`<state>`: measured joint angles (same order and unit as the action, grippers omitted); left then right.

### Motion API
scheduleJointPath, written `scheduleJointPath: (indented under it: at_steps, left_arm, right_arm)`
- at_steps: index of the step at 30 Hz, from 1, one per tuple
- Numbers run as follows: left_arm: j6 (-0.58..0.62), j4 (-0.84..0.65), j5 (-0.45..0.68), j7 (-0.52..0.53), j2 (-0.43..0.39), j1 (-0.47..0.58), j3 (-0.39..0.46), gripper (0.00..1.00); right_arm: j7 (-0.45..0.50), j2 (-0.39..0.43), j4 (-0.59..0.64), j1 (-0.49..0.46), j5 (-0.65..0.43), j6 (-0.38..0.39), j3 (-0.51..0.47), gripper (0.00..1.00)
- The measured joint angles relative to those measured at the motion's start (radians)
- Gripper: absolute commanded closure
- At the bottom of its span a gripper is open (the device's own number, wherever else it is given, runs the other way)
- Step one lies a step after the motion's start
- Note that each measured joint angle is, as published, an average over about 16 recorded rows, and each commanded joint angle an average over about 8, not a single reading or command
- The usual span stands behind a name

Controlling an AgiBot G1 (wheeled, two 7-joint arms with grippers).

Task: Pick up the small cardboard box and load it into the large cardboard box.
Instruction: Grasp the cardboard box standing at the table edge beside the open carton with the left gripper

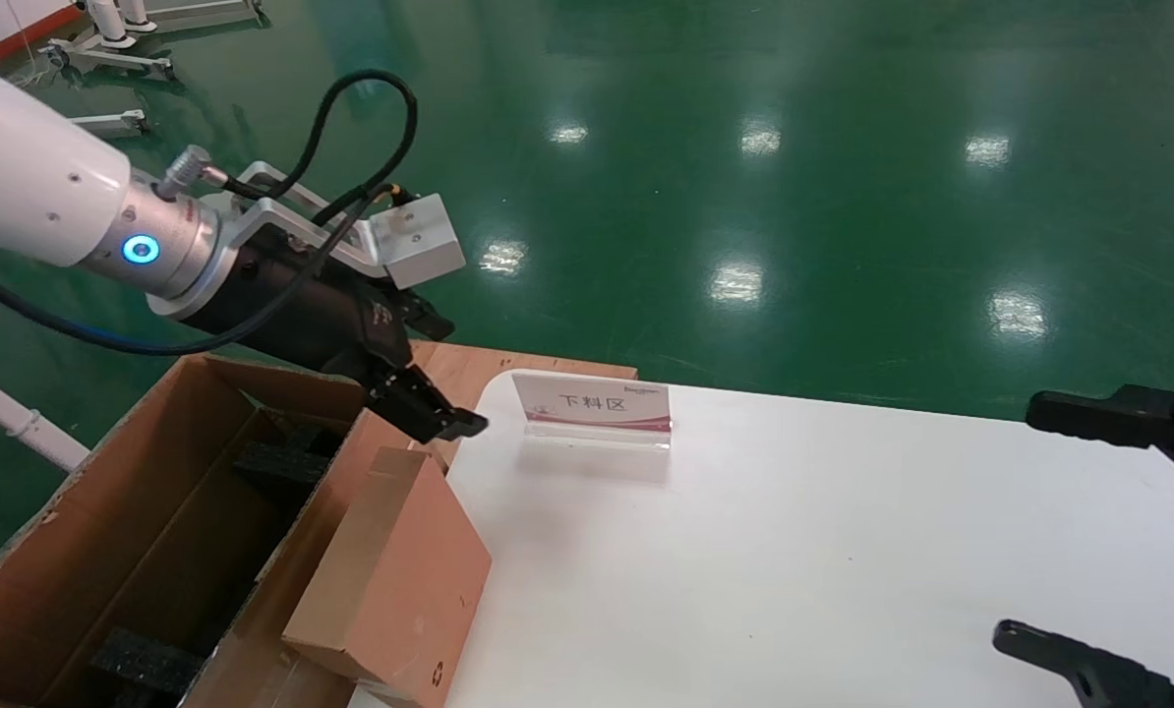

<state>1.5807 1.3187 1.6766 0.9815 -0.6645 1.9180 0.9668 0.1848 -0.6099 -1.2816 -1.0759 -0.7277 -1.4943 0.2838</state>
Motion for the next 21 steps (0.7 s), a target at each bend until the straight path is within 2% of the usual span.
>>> scheduleJointPath:
  at_steps: [10,21]
  left_arm:
    - [0.010,-0.027,-0.020,0.134,-0.035,0.111,0.202,0.00]
    - [0.012,-0.077,-0.106,0.254,-0.071,0.218,0.437,0.00]
  right_arm:
    - [0.000,0.000,0.000,0.000,0.000,0.000,0.001,0.00]
    - [-0.001,0.001,0.000,0.000,0.001,0.000,0.002,0.00]
